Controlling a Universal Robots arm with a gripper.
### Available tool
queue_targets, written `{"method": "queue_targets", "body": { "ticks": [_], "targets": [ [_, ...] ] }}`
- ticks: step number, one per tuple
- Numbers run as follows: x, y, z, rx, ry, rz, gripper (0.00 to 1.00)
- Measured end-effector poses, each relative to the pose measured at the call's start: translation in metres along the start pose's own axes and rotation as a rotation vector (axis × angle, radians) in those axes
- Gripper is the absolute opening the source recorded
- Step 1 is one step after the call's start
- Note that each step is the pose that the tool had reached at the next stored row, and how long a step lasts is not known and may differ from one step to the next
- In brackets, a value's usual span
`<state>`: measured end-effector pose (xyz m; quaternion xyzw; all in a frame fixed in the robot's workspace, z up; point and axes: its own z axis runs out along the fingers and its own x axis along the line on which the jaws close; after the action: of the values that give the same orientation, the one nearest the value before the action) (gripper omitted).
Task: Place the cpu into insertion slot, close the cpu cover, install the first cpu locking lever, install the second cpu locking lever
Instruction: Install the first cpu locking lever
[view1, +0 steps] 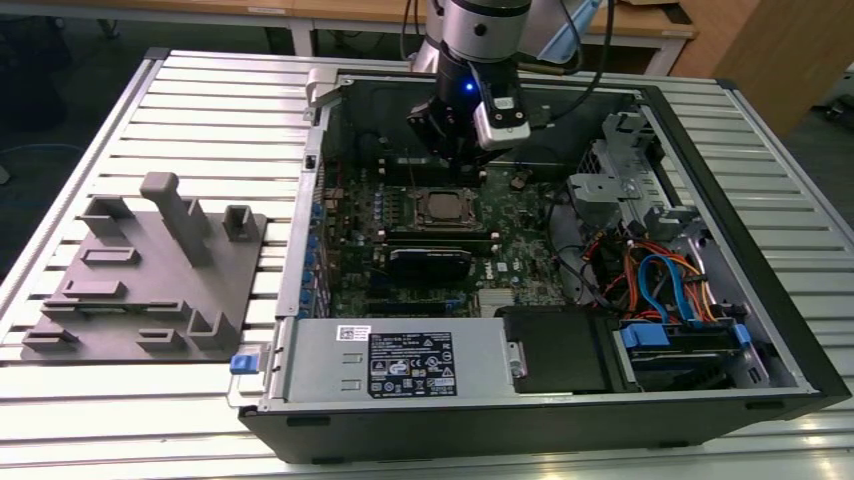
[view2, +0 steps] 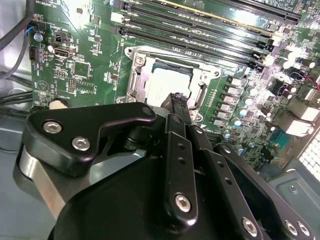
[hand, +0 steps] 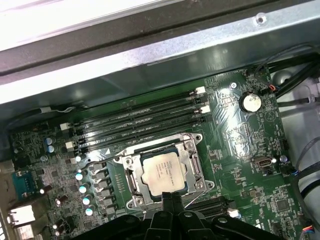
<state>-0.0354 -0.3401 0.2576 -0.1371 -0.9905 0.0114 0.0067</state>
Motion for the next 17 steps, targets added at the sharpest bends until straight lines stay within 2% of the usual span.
{"method": "queue_targets", "body": {
  "ticks": [17],
  "targets": [
    [0.0000, 0.0000, 0.0000, 0.0003, -0.0009, -0.035, 0.11]
  ]
}}
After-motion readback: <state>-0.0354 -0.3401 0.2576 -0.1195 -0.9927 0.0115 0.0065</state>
